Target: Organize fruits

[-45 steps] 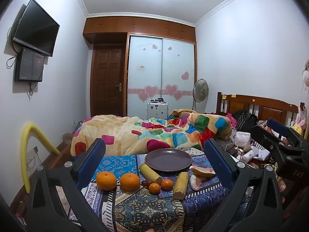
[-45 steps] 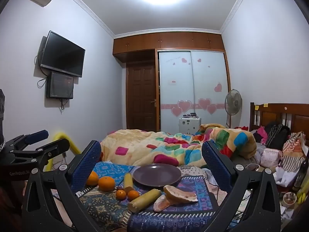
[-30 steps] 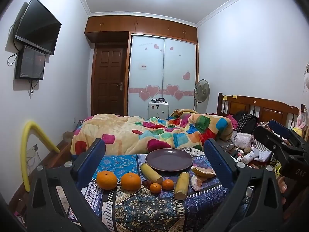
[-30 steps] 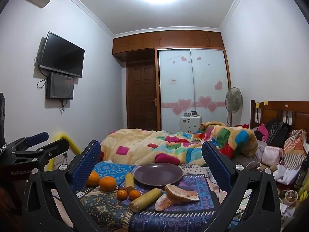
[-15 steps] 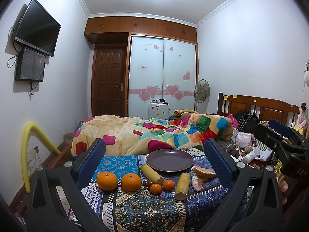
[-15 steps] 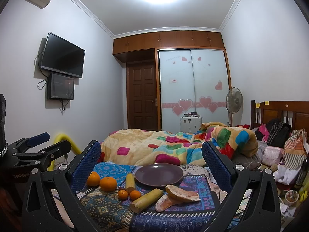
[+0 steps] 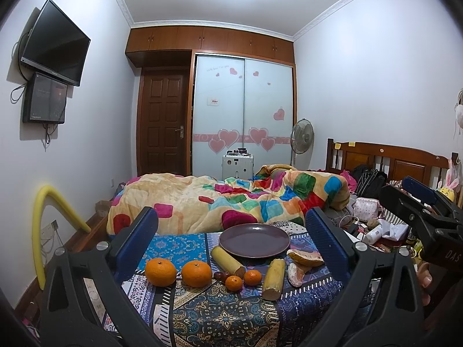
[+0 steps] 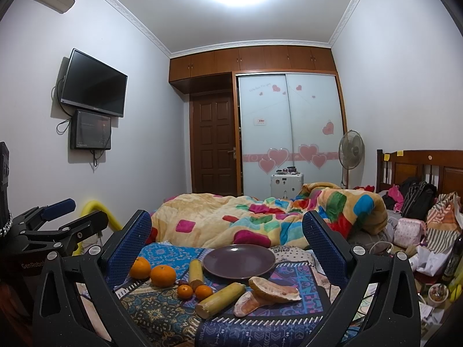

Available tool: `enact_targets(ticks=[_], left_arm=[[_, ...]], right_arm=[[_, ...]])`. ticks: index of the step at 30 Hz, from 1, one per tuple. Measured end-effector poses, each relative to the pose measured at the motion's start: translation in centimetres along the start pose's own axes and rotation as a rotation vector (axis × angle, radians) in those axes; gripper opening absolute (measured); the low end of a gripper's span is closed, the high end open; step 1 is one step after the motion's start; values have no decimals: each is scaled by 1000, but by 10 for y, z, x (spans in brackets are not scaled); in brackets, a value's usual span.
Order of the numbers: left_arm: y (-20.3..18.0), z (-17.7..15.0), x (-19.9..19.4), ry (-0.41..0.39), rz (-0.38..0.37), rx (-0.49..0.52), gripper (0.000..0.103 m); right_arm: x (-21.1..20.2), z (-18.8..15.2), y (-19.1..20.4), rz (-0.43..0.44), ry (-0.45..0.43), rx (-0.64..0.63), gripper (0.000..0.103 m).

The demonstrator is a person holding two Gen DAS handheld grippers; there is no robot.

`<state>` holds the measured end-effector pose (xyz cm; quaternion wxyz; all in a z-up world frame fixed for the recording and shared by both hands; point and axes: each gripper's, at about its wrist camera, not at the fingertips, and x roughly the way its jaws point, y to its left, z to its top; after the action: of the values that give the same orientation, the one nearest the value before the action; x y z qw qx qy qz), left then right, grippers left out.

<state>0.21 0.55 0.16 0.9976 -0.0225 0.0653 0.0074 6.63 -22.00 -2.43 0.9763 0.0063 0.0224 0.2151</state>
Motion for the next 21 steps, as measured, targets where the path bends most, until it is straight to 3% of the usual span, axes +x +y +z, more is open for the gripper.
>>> enact_targets(ticks=[21], left_arm=[[0,2,1,-1,-2,6,103]], right_arm=[[1,-1,3,2,0,7,103]])
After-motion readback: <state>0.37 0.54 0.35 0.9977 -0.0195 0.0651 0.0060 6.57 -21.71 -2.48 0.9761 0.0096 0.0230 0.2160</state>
